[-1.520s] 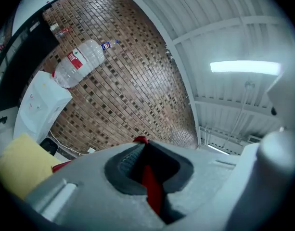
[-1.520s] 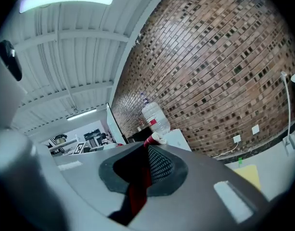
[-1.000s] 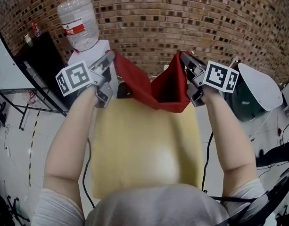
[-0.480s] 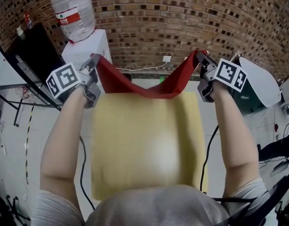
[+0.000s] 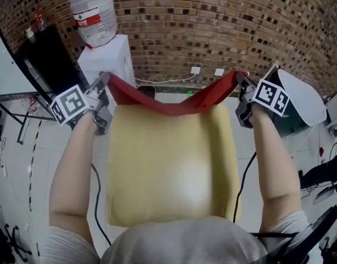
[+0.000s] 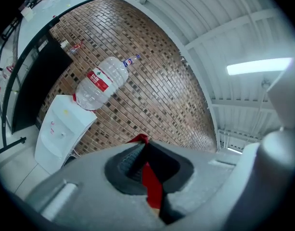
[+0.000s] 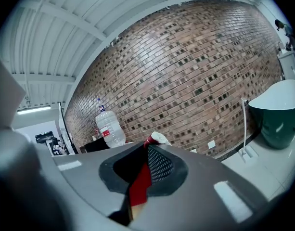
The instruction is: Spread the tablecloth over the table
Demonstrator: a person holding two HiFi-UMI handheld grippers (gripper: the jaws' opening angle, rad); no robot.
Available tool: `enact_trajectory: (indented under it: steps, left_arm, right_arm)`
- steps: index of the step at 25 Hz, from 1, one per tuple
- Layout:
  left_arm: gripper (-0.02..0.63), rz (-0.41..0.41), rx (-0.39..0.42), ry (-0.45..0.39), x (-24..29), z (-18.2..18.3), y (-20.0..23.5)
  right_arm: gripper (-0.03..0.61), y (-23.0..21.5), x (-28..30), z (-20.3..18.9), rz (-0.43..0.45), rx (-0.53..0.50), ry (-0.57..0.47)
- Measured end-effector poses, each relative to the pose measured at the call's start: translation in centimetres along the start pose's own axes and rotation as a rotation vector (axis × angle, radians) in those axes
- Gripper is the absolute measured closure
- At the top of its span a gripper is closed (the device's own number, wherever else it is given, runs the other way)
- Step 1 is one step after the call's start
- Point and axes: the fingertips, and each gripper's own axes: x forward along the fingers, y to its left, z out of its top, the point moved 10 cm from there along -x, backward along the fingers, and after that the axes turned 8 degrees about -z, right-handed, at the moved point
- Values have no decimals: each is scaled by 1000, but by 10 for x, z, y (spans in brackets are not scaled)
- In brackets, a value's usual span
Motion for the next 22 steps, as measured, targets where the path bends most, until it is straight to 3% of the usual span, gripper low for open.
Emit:
enact_trajectory:
  steps: [9,15,22]
  left_arm:
    - [606,64,-18,16,-75,-47,-42]
    - [606,111,-62,42,-139,-99,-66]
    - [606,200,-104,69,-216,-167,-77]
  right_arm:
    - [572,-33,-102,-37,-60,56,17]
    - [572,-45,-170,-82,-79,48,75]
    - [572,-61,-242,-149,-103,111,131]
